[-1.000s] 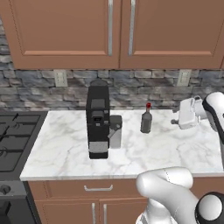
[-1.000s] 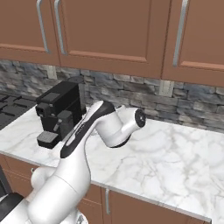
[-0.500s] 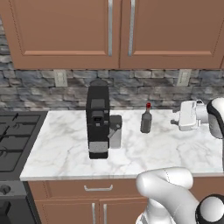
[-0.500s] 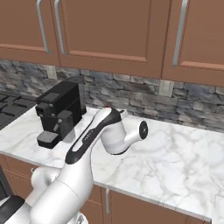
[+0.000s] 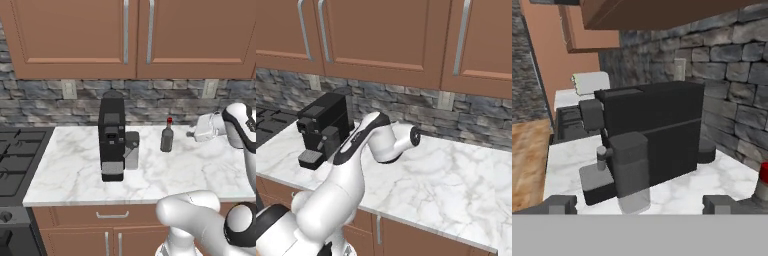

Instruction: Move the drinks to the dining counter.

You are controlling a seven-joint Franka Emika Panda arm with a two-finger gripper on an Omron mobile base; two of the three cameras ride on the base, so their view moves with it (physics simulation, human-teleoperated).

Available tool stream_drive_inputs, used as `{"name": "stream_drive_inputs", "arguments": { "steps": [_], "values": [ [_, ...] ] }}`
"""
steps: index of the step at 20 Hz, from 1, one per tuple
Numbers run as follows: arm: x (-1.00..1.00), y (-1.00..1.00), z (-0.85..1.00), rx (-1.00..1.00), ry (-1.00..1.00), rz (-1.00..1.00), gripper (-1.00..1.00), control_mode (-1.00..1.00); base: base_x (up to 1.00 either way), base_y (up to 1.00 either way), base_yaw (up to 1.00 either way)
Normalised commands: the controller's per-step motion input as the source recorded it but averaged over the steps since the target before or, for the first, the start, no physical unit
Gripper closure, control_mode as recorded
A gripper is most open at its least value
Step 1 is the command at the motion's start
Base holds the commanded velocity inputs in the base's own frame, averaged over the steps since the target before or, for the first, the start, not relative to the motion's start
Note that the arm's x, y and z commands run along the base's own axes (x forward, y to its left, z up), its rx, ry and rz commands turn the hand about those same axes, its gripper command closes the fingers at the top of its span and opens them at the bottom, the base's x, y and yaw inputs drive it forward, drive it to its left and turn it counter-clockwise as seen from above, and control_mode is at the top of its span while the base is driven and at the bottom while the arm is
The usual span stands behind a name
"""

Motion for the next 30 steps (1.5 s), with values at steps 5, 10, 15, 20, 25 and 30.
{"name": "stream_drive_inputs", "arguments": {
  "steps": [5,10,15,20,25,30],
  "values": [
    [0.30,0.00,0.00,0.00,0.05,0.00,-1.00,-1.00,0.00,0.00,0.00],
    [0.17,0.00,0.00,0.01,0.00,0.00,-1.00,-1.00,0.00,0.00,0.00],
    [0.13,0.00,-0.09,0.02,0.00,0.00,-1.00,-1.00,0.00,0.00,0.00],
    [0.17,0.00,-0.14,0.01,0.00,0.00,-1.00,-1.00,0.00,0.00,0.00],
    [0.20,0.00,-0.14,0.00,0.00,0.00,-1.00,-1.00,0.00,0.00,0.00],
    [0.23,0.00,-0.10,0.00,0.00,0.00,-1.00,-1.00,0.00,0.00,0.00]
  ]
}}
